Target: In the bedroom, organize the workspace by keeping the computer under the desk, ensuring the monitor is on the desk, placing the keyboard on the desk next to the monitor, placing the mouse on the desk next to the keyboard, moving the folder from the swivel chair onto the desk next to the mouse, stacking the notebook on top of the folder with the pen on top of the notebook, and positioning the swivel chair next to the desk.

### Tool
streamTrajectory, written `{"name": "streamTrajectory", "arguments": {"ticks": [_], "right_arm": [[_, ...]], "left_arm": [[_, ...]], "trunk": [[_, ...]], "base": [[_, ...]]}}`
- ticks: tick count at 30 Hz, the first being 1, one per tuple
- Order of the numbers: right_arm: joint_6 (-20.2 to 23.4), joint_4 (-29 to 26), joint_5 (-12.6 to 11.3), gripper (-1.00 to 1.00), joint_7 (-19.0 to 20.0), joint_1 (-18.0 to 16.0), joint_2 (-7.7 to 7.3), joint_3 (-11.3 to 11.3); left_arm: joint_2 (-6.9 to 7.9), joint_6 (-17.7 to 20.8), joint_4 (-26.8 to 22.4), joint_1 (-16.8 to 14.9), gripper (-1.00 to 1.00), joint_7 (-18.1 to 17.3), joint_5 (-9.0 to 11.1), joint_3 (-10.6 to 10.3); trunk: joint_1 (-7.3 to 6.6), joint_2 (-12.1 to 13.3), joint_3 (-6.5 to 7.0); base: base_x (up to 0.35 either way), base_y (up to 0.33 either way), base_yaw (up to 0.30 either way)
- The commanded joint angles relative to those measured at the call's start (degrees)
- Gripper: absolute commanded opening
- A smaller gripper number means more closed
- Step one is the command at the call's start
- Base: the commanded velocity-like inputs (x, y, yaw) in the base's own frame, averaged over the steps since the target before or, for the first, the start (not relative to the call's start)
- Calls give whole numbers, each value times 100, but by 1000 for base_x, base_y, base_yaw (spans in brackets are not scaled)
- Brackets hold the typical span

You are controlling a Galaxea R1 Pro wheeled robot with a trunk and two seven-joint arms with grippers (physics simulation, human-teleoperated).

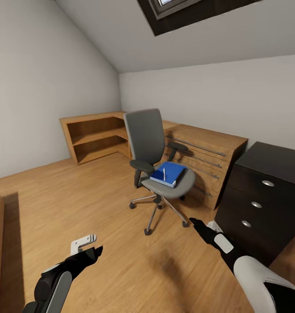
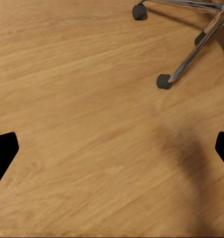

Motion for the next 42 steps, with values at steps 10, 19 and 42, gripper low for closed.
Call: {"name": "streamTrajectory", "arguments": {"ticks": [10, 19, 42], "right_arm": [[-971, 299, 319, 100, 7, 35, 96, -19], [-2849, 1382, 1650, 100, -24, 218, 383, -17], [-4917, 1565, 3826, 100, -1381, 2191, 822, -12]], "left_arm": [[-12, -11, 633, -3, 100, 30, 46, -2], [1, -554, 1850, -3, 100, 20, 33, -156], [-23, -4392, 5871, -3, 100, -6, -1191, -505]], "trunk": [[-225, 400, 175], [-422, 761, 336], [-928, 1683, 764]], "base": [[-194, 0, 0], [-15, 0, 0], [0, 0, -38]]}}
